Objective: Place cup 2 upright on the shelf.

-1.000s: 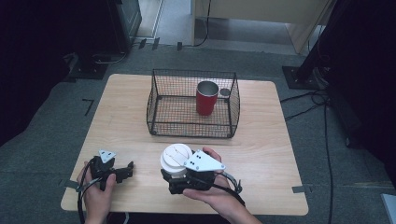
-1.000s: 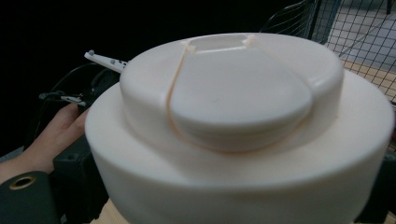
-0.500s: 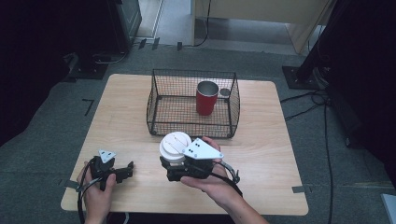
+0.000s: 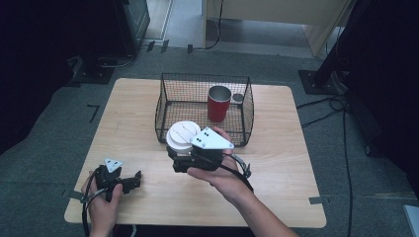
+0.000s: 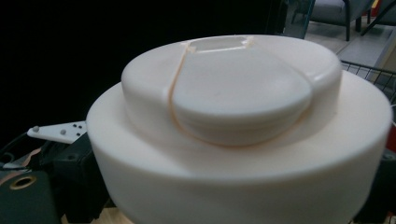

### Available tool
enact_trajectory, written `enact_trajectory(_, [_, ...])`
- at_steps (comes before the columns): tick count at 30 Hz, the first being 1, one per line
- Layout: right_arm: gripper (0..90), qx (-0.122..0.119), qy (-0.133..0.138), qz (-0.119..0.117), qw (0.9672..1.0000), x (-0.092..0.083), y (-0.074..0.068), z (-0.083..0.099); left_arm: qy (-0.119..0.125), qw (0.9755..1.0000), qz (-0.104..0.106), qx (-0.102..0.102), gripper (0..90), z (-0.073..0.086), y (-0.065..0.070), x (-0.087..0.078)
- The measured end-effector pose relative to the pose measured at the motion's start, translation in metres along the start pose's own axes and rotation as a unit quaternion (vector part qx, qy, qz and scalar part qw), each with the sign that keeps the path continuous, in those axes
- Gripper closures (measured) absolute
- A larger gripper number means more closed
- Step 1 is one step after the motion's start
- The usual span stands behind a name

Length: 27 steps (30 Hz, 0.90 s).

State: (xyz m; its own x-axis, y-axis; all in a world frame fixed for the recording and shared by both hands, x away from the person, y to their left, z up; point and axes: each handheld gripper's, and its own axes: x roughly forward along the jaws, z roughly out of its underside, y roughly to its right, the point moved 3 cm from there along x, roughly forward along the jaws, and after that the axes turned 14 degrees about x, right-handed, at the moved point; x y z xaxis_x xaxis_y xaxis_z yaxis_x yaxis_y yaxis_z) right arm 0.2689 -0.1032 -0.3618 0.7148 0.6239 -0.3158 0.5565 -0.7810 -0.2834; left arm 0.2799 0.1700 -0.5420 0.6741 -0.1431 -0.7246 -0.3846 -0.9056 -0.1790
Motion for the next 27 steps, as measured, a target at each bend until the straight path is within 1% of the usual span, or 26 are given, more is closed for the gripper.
enact_trajectory(13, [9.2, -0.001, 0.019, 0.017, 0.9997, 0.015, 0.004, -0.031, 0.0, 1.0, 0.001, 0.001, 0.0, 0.0, 0.0, 0.0])
enact_trajectory(17, [9.2, 0.007, 0.024, 0.023, 0.9994, 0.022, 0.006, -0.04, 0.001, 1.0, 0.002, 0.002, 0.0, 0.0, 0.0, 0.0])
enact_trajectory(22, [9.3, 0.012, 0.03, 0.026, 0.9991, 0.031, 0.007, -0.049, 0.0, 1.0, 0.003, 0.003, 0.0, 0.0, 0.0, 0.0])
enact_trajectory(27, [9.3, 0.015, 0.043, 0.03, 0.9985, 0.043, 0.01, -0.058, 0.0, 1.0, 0.003, 0.002, 0.0, 0.0, 0.0, 0.0])
